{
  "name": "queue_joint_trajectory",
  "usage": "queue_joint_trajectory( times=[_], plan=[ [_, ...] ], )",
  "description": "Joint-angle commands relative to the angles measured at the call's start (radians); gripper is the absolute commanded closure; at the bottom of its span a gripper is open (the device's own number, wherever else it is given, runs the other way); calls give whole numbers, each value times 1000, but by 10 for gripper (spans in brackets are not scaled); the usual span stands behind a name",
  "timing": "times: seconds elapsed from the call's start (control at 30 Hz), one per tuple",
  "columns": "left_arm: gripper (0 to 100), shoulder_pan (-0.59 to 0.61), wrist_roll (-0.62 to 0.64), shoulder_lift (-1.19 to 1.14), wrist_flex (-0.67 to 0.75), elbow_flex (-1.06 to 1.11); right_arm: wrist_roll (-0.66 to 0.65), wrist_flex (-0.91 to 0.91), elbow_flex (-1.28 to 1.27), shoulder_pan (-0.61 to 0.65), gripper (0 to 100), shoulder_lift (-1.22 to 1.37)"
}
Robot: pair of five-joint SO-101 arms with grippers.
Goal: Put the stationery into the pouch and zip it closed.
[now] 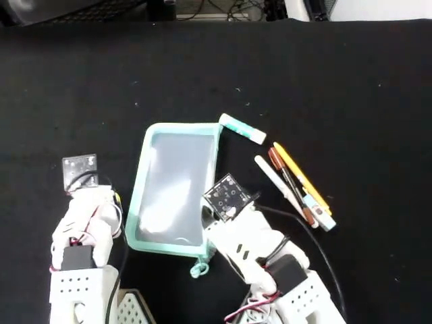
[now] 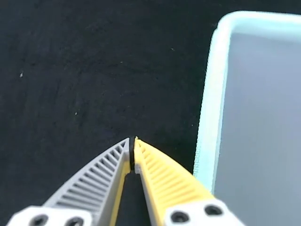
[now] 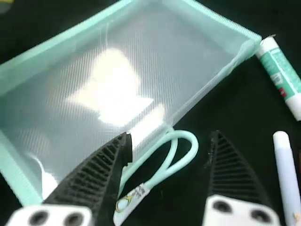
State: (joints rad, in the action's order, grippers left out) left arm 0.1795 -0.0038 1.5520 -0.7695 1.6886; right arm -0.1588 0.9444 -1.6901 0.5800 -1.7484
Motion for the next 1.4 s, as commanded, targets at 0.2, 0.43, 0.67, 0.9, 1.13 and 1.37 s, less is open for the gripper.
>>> queue_joint_trajectory(
  times=[0.2,0.43,0.67,0.9,1.13,1.37],
  plan=[
    [967,-16,-60,9,14,13,35,-80,302,17,738,437],
    [967,-16,-61,9,14,19,34,-35,424,6,737,863],
    [967,-16,-61,9,15,19,34,-226,441,-173,737,1052],
    [967,-16,-61,9,18,19,41,-256,470,-118,737,1135],
    [967,-18,-61,9,14,19,34,-270,512,-74,747,1305],
    [967,-18,-61,9,14,19,-69,-149,651,-75,988,1455]
  ],
)
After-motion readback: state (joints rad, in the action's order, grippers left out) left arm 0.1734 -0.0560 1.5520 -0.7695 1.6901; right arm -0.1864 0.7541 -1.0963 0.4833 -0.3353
